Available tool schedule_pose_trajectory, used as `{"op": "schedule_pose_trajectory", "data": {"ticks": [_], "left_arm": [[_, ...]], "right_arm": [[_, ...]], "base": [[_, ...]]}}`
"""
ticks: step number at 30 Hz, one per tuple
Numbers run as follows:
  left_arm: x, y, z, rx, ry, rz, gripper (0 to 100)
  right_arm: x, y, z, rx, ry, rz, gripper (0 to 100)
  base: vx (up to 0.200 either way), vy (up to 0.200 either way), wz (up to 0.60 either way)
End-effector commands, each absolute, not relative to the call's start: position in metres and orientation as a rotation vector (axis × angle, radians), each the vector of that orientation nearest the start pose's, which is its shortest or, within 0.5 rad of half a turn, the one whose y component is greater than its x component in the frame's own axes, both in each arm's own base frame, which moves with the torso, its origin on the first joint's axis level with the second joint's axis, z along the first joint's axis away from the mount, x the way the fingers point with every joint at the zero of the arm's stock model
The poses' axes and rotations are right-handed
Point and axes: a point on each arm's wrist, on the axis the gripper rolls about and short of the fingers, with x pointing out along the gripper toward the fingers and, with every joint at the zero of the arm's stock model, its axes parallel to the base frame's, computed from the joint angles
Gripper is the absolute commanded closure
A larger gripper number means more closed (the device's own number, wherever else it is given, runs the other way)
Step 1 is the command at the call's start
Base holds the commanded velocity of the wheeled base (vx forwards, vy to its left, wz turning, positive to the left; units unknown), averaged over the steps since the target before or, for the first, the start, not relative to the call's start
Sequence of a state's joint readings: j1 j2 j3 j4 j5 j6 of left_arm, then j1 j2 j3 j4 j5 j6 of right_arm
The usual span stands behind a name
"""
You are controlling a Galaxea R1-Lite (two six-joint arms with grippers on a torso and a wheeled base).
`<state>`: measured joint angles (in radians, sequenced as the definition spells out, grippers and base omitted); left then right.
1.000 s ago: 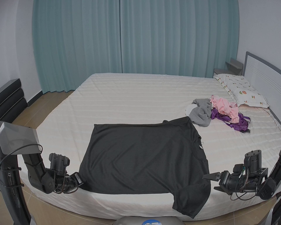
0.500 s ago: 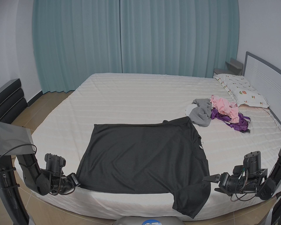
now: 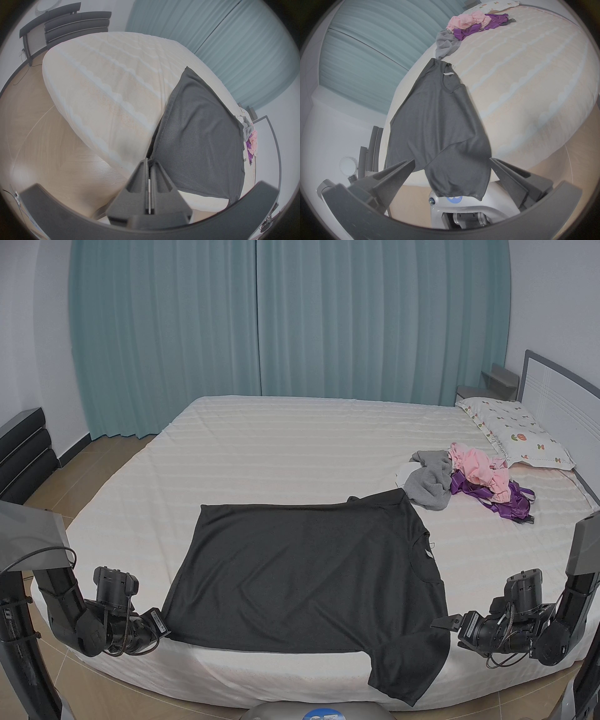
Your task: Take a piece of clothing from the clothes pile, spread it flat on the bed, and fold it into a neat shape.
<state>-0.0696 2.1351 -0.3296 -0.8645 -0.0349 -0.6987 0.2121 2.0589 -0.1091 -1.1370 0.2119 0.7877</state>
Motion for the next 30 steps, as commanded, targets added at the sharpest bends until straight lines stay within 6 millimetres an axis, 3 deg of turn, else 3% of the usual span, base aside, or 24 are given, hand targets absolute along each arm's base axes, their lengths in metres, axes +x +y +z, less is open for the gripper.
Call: {"op": "schedule_pose_trajectory", "data": {"ticks": [1,20,21,30], "left_arm": [[0.253,-0.018,-0.018,-0.632,0.937,0.236,100],[0.253,-0.018,-0.018,-0.633,0.938,0.234,100],[0.253,-0.018,-0.018,-0.633,0.938,0.234,100],[0.253,-0.018,-0.017,-0.634,0.937,0.232,100]], "right_arm": [[0.217,0.046,-0.018,0.722,0.969,0.000,0],[0.241,0.047,-0.036,0.725,0.966,-0.017,0],[0.242,0.047,-0.037,0.724,0.965,-0.020,100],[0.251,0.042,-0.033,0.735,0.910,-0.036,100]], "base": [[0.000,0.000,0.00],[0.000,0.000,0.00],[0.000,0.000,0.00],[0.000,0.000,0.00]]}}
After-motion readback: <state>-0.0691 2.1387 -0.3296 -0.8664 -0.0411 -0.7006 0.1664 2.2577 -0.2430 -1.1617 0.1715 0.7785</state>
